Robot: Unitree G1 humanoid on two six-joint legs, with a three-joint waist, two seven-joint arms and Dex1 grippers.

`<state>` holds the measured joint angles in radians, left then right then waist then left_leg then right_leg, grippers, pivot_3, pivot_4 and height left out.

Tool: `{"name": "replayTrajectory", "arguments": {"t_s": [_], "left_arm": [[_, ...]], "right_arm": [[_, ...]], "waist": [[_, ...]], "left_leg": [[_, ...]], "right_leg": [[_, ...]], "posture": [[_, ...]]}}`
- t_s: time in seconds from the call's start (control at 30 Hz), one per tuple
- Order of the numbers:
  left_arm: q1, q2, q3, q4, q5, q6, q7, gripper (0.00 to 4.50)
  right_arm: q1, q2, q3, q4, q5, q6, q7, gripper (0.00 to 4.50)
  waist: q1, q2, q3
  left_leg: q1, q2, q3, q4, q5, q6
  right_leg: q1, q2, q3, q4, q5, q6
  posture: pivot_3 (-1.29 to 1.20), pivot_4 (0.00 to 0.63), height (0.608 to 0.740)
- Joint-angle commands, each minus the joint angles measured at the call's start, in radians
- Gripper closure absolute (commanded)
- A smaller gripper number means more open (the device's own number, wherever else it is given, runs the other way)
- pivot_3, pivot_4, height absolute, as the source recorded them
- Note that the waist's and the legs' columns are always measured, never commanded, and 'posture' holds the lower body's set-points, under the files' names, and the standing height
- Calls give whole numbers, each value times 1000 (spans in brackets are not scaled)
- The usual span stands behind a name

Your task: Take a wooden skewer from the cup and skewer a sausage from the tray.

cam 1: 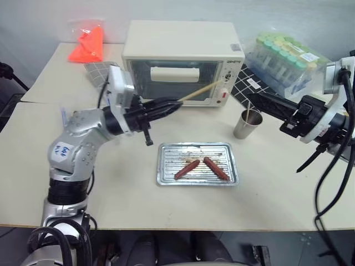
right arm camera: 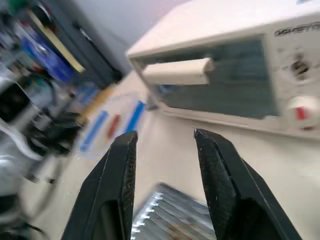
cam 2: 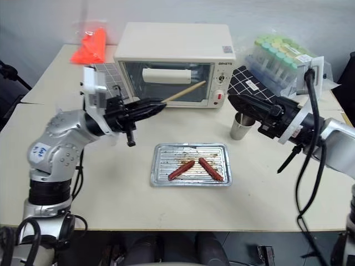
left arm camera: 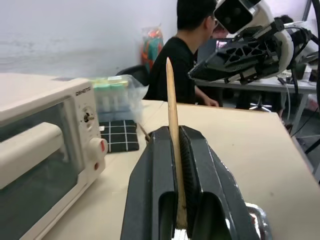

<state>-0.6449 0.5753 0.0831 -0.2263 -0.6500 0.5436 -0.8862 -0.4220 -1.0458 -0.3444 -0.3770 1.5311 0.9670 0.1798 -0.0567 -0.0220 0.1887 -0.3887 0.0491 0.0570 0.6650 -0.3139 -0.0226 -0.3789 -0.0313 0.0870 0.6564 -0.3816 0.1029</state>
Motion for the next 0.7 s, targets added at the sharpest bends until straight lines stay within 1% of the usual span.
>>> {"name": "replayTrajectory", "arguments": {"t_s": [0.03,0.07,0.1,0.17,0.23,0.3,0.4,0.53,0.7], "left_arm": [[49,100,65,-65,-44,38,-64,4500],[77,154,87,-80,-55,56,-101,4500],[96,190,100,-94,-65,68,-122,4500],[144,275,133,-130,-93,99,-179,4500],[169,321,156,-150,-121,121,-203,4500],[183,346,169,-164,-134,133,-208,4500],[194,374,184,-168,-141,142,-218,4500],[180,374,180,-166,-143,144,-199,4500],[166,362,166,-175,-150,147,-171,4500]], "right_arm": [[19,-82,80,-62,-253,-41,175,2282],[15,-93,127,-72,-319,-44,183,2187],[14,-99,157,-78,-369,-47,194,1928],[9,-124,276,-110,-529,-56,202,1438],[17,-105,329,-144,-586,-57,225,1438],[27,-69,340,-174,-568,-25,239,1438],[35,-29,414,-229,-619,16,223,1438],[30,49,490,-239,-696,52,181,1438],[26,110,543,-210,-811,84,153,1438]], "waist": [[-2,0,0],[-2,0,0],[-3,0,0],[-5,0,0],[-3,0,0],[6,0,0],[8,0,0],[3,-1,0],[1,-1,0]], "left_leg": [[0,0,0,0,0,0],[0,0,0,0,0,0],[0,1,-1,0,0,-1],[0,1,0,0,0,-1],[0,0,-1,0,1,-1],[-1,-1,-1,0,1,-1],[-2,-2,-2,0,1,-1],[-2,-2,-2,0,0,0],[-2,-3,-2,0,1,0]], "right_leg": [[0,0,0,0,0,0],[0,0,0,1,0,0],[0,0,0,1,0,0],[-2,0,0,1,0,-1],[-3,-1,0,2,-1,-2],[-3,-3,-1,2,-1,-2],[-3,-5,-2,2,-1,-2],[-3,-5,-2,3,-1,-2],[-4,-4,-2,4,-1,-2]], "posture": [[0,150,740],[0,150,740],[0,150,740],[0,150,740],[0,150,740],[0,150,740],[0,150,740],[0,150,740],[0,150,740]]}}
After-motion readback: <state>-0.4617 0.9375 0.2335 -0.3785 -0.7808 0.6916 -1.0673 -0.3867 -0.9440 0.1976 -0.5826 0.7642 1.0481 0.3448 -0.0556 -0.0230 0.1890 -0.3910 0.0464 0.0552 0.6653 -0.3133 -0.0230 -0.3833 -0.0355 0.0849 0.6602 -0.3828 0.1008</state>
